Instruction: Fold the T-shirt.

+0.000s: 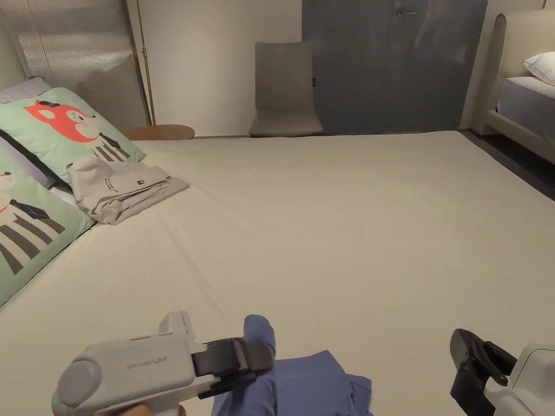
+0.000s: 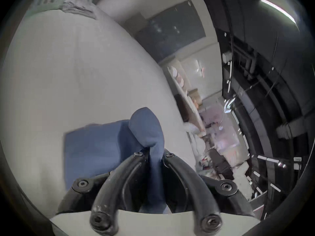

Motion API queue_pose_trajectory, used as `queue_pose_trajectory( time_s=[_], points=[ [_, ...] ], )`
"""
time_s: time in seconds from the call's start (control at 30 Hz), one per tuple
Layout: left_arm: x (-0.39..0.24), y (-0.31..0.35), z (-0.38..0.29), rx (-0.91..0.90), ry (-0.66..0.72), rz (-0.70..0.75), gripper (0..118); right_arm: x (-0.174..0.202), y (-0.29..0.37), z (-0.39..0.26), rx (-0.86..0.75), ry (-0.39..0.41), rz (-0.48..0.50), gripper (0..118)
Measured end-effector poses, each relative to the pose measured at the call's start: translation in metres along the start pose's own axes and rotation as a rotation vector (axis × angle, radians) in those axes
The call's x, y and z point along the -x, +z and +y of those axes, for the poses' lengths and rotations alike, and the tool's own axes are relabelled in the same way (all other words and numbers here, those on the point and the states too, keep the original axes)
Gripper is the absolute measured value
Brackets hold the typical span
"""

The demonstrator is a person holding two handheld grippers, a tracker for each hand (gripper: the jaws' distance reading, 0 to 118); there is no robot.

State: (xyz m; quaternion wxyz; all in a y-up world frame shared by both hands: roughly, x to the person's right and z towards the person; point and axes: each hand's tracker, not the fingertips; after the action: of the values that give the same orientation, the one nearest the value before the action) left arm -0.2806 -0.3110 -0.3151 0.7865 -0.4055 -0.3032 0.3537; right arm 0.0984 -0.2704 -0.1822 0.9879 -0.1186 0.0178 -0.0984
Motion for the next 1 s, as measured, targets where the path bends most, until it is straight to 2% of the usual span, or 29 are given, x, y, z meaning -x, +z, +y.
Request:
queue_pose_trajectory(
  time_s=[0.1, 0.2, 0.23, 0.27, 0.33, 0.37, 0.4, 0.43, 0.47, 0.57, 0.6, 0.63, 0.67, 0.7, 0.73, 0.77, 0.87, 0.93, 1.0],
  points=[
    [-0.023, -0.060, -0.026, 0.106, -0.001, 0.105, 7, -0.016, 0.009, 0.001, -0.015, -0.016, -0.042, 1],
    [-0.027, -0.102, -0.047, 0.126, 0.011, 0.164, 7, -0.034, 0.017, 0.004, -0.020, -0.038, -0.077, 1],
    [-0.026, -0.111, -0.053, 0.128, 0.015, 0.181, 11, -0.038, 0.019, 0.004, -0.024, -0.041, -0.089, 1],
    [-0.024, -0.116, -0.056, 0.114, 0.033, 0.199, 21, -0.042, 0.021, 0.004, -0.025, -0.046, -0.097, 1],
    [-0.025, -0.114, -0.060, 0.091, 0.096, 0.166, 53, -0.050, 0.025, 0.004, -0.029, -0.052, -0.112, 1],
    [-0.026, -0.109, -0.060, 0.074, 0.120, 0.119, 70, -0.051, 0.027, 0.003, -0.029, -0.055, -0.120, 1],
    [-0.028, -0.104, -0.059, 0.050, 0.132, 0.071, 93, -0.054, 0.027, 0.002, -0.028, -0.059, -0.123, 1],
    [-0.032, -0.097, -0.058, 0.024, 0.128, 0.047, 108, -0.056, 0.027, 0.001, -0.026, -0.065, -0.127, 1],
    [-0.035, -0.090, -0.055, -0.018, 0.106, 0.039, 111, -0.057, 0.027, 0.000, -0.024, -0.068, -0.130, 1],
    [-0.045, -0.065, -0.054, -0.134, -0.057, 0.085, 109, -0.058, 0.024, -0.003, -0.015, -0.084, -0.129, 1],
    [-0.048, -0.062, -0.055, -0.149, -0.136, 0.155, 106, -0.058, 0.023, -0.004, -0.013, -0.087, -0.127, 1],
    [-0.050, -0.061, -0.060, -0.181, -0.215, 0.243, 97, -0.058, 0.021, -0.006, -0.010, -0.091, -0.123, 1],
    [-0.052, -0.063, -0.065, -0.217, -0.320, 0.346, 76, -0.058, 0.020, -0.007, -0.008, -0.094, -0.119, 1],
    [-0.053, -0.071, -0.073, -0.226, -0.420, 0.480, 27, -0.058, 0.018, -0.008, -0.006, -0.098, -0.113, 1],
    [-0.054, -0.082, -0.080, -0.215, -0.502, 0.600, 1, -0.057, 0.017, -0.008, -0.005, -0.100, -0.108, 1],
    [-0.051, -0.091, -0.088, -0.203, -0.555, 0.660, 1, -0.056, 0.016, -0.008, -0.004, -0.102, -0.103, 1],
    [-0.047, -0.116, -0.110, -0.092, -0.524, 0.539, 1, -0.054, 0.016, -0.008, -0.004, -0.099, -0.092, 1],
    [-0.055, -0.133, -0.127, -0.073, -0.538, 0.551, 1, -0.054, 0.016, -0.007, -0.002, -0.094, -0.089, 1],
    [-0.070, -0.147, -0.142, -0.081, -0.635, 0.540, 1, -0.055, 0.017, -0.007, -0.002, -0.092, -0.092, 1]
  ],
)
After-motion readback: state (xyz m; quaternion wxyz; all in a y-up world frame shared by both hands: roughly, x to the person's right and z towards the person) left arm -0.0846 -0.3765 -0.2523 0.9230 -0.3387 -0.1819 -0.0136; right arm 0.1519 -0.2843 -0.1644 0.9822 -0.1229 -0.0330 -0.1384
